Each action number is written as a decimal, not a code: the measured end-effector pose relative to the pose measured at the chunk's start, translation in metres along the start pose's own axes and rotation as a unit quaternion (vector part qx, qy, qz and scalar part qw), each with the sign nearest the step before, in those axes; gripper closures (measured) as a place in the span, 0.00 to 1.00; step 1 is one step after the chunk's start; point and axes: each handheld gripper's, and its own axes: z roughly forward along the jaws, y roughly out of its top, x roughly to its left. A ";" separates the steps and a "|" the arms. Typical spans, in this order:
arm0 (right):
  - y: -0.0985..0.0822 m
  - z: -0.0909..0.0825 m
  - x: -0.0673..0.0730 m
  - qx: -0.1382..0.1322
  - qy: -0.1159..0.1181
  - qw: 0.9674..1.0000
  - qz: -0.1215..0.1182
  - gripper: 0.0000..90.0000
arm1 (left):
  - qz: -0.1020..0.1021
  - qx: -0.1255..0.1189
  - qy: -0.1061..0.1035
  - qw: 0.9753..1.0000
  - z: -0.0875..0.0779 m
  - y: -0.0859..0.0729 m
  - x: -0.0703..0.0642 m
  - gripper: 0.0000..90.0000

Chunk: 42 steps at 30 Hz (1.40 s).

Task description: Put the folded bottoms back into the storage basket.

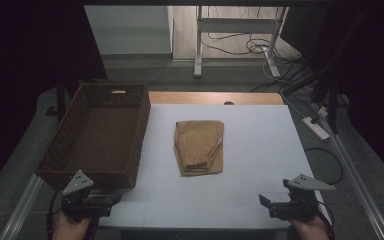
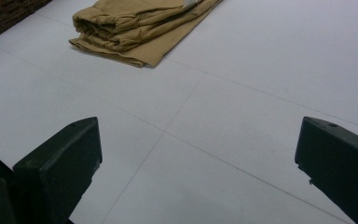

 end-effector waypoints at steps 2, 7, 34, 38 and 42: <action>0.000 0.000 0.000 -0.001 0.003 1.000 0.002 0.02 | -0.001 0.000 0.000 1.000 0.000 0.000 0.000 0.00; 0.000 0.000 -0.001 0.001 0.008 1.000 0.000 0.02 | -0.003 0.000 -0.002 1.000 0.000 0.000 0.001 0.00; 0.000 0.001 -0.001 0.004 0.013 1.000 0.000 0.02 | 0.038 -0.014 -0.023 0.999 0.000 0.007 -0.016 0.00; 0.000 0.002 -0.001 0.006 0.014 1.000 -0.001 0.02 | 0.044 -0.011 -0.037 0.998 0.004 0.008 -0.021 0.00; 0.001 0.002 -0.001 0.008 0.013 1.000 -0.001 0.02 | 0.049 -0.011 -0.057 0.997 0.008 0.010 -0.026 0.00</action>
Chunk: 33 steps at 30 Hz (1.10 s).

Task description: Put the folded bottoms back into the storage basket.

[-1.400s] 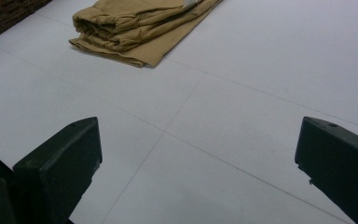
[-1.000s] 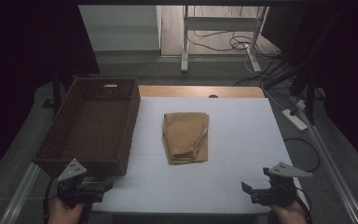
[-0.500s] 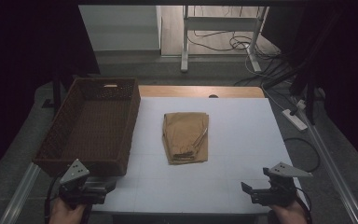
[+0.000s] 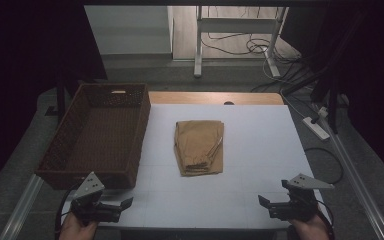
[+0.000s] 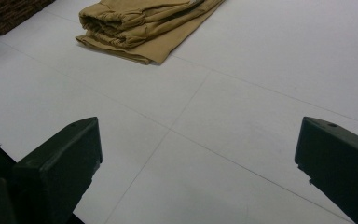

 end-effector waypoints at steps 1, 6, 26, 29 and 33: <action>0.000 0.000 0.000 0.000 0.000 1.000 0.000 0.02 | 0.000 0.000 -0.007 1.000 0.001 0.001 -0.001 0.00; 0.000 0.000 0.001 0.002 0.000 1.000 -0.003 0.02 | 0.017 0.017 -0.030 0.999 0.007 0.004 -0.004 0.01; 0.000 0.001 0.001 0.004 0.001 1.000 -0.007 0.02 | 0.034 0.009 -0.081 0.996 0.023 0.015 -0.017 0.00; 0.000 0.001 0.001 0.007 0.004 1.000 -0.009 0.02 | 0.041 0.014 -0.084 0.996 0.029 0.018 -0.022 0.00; 0.001 0.002 0.002 0.009 0.006 1.000 -0.014 0.02 | 0.048 0.015 -0.084 0.995 0.035 0.021 -0.027 0.00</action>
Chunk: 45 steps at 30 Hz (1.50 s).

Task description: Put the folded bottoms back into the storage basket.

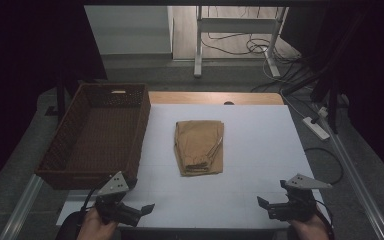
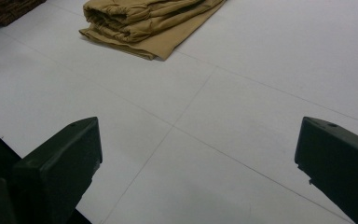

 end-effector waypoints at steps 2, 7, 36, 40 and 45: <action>0.000 0.000 0.000 0.000 0.001 1.000 -0.001 0.02 | 0.004 0.000 -0.005 1.000 0.005 0.002 -0.002 0.00; 0.000 0.001 0.001 0.005 0.002 1.000 -0.008 0.02 | 0.015 0.000 -0.016 1.000 0.016 0.007 -0.007 0.00; 0.000 0.001 0.002 0.005 0.009 1.000 -0.012 0.02 | 0.034 0.008 -0.047 0.998 0.078 0.044 0.007 0.01; 0.000 0.001 0.002 0.005 0.010 1.000 -0.013 0.02 | 0.032 0.009 -0.045 0.998 0.087 0.048 0.013 0.01; 0.000 0.001 0.002 0.005 0.011 1.000 -0.013 0.02 | 0.035 0.004 -0.040 0.999 0.095 0.055 0.020 0.00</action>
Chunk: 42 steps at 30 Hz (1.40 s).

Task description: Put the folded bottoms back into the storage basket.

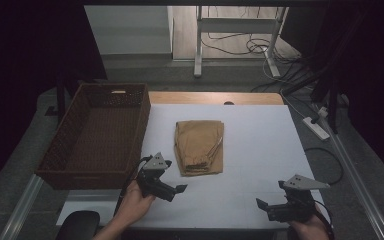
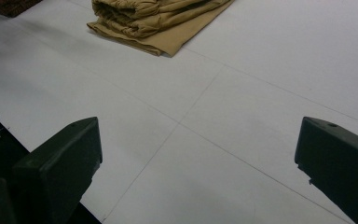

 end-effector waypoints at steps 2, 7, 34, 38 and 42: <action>0.000 0.000 0.000 0.000 0.000 1.000 0.000 0.02 | -0.002 -0.001 0.001 1.000 0.003 0.002 0.003 0.00; 0.000 0.000 0.000 0.001 0.001 1.000 0.000 0.02 | -0.005 0.005 0.010 1.000 0.009 0.006 0.013 0.00; -0.001 -0.001 0.000 0.001 0.005 1.000 -0.003 0.02 | -0.049 -0.006 0.047 0.998 0.046 0.040 0.064 0.00; -0.001 -0.001 0.000 0.002 0.005 1.000 -0.003 0.02 | -0.056 -0.014 0.055 0.997 0.050 0.045 0.073 0.00; -0.001 -0.001 0.000 0.002 0.005 1.000 -0.003 0.02 | -0.066 -0.015 0.061 0.996 0.056 0.048 0.083 0.00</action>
